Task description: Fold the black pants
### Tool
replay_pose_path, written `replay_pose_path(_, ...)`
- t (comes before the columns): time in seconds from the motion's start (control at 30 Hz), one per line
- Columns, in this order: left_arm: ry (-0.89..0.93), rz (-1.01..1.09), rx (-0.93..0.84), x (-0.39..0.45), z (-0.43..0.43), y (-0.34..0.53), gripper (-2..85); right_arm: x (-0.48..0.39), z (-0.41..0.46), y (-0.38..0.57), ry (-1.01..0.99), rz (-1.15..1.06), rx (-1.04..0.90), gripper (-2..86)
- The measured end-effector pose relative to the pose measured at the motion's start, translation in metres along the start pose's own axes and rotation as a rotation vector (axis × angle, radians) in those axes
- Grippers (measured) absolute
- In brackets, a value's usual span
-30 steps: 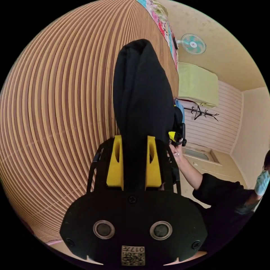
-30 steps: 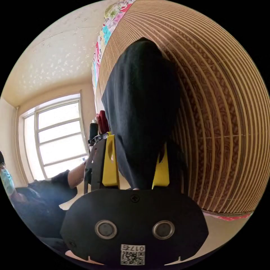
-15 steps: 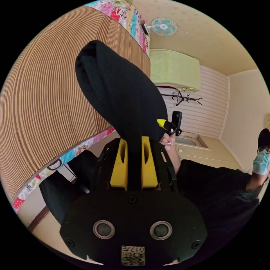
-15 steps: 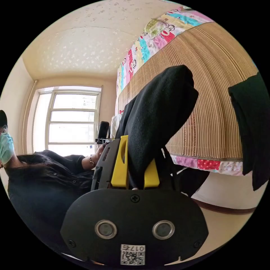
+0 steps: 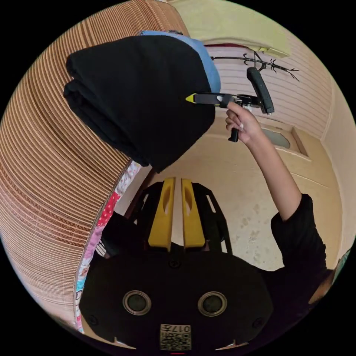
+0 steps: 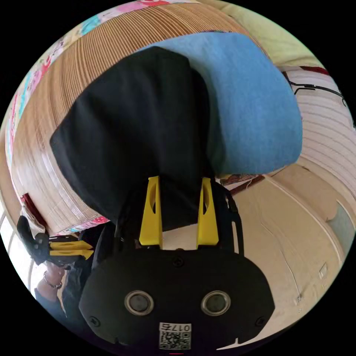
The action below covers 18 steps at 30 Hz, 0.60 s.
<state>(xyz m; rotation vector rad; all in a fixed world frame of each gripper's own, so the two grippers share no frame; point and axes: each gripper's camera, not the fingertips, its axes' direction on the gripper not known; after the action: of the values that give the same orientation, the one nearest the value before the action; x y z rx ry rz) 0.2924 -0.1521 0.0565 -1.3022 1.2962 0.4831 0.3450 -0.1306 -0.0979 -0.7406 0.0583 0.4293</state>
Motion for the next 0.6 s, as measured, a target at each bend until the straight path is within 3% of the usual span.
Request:
replay_pose_path(0.2,0.071,-0.253,0.304,-0.064,-0.041,0.112,4.9,-0.020,-0.010,0.083,0.071,0.082,0.307,10.9)
replay_pose_path(0.33,-0.084,-0.488,0.480,-0.090,-0.073,0.214,4.3,-0.025,-0.035,0.177,-0.033,0.136,0.498,6.0)
replay_pose_path(0.5,-0.385,-0.759,0.750,-0.076,-0.101,0.339,4.1,-0.102,-0.059,0.239,-0.208,-0.125,0.687,1.0)
replay_pose_path(0.6,-0.413,-0.879,0.917,-0.074,-0.090,0.385,4.6,-0.161,-0.082,0.256,-0.446,-0.276,0.836,0.5)
